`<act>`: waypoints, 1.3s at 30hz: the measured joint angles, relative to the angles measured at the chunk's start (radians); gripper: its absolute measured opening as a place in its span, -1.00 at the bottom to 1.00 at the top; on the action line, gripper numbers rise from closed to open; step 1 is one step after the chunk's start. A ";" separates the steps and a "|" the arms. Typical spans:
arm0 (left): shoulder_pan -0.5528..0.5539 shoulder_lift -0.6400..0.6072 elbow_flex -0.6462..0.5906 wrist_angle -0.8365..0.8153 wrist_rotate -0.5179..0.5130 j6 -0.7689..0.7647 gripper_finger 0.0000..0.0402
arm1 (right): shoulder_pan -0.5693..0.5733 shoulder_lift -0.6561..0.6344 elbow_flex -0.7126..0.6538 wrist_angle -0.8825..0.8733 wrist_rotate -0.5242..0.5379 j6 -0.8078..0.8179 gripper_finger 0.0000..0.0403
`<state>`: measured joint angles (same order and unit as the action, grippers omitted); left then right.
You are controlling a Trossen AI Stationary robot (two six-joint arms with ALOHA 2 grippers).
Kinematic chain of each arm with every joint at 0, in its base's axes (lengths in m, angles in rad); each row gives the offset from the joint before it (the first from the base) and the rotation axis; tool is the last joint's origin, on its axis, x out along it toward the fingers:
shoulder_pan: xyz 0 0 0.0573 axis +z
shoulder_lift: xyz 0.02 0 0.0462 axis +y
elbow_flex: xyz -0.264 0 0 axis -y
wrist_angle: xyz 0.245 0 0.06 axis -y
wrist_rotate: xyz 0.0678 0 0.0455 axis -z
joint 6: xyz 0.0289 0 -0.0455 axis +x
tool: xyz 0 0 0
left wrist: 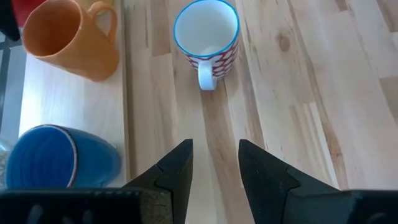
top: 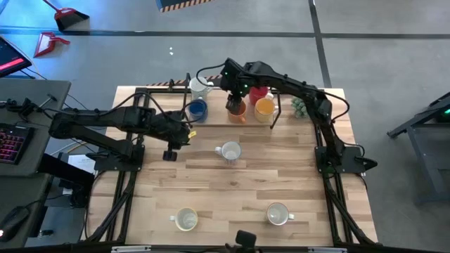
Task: Place coffee mugs
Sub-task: Adjust the orange mug on the shelf
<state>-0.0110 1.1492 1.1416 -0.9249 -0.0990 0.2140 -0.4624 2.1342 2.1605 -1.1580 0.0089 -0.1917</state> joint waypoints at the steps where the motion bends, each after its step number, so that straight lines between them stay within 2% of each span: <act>1: -0.003 0.000 0.000 0.000 0.001 0.002 -0.40 | -0.008 0.002 0.000 -0.002 -0.002 0.000 -0.34; 10: -0.012 0.000 0.000 -0.005 0.000 0.001 -0.40 | -0.034 0.010 0.000 -0.088 -0.025 -0.007 -0.34; 17: -0.012 0.000 0.000 -0.006 0.000 -0.002 -0.40 | -0.037 0.015 0.000 -0.088 -0.043 0.002 -0.34; 26: -0.011 0.000 0.000 -0.015 -0.001 -0.002 -0.40 | -0.042 0.083 0.000 -0.095 -0.043 0.010 -0.34; 39: -0.011 0.000 0.000 -0.016 -0.003 -0.002 -0.40 | -0.067 0.086 0.000 -0.094 -0.057 0.015 -0.34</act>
<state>-0.0219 1.1492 1.1416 -0.9408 -0.1020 0.2115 -0.5297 2.2204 2.1605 -1.2522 -0.0476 -0.1764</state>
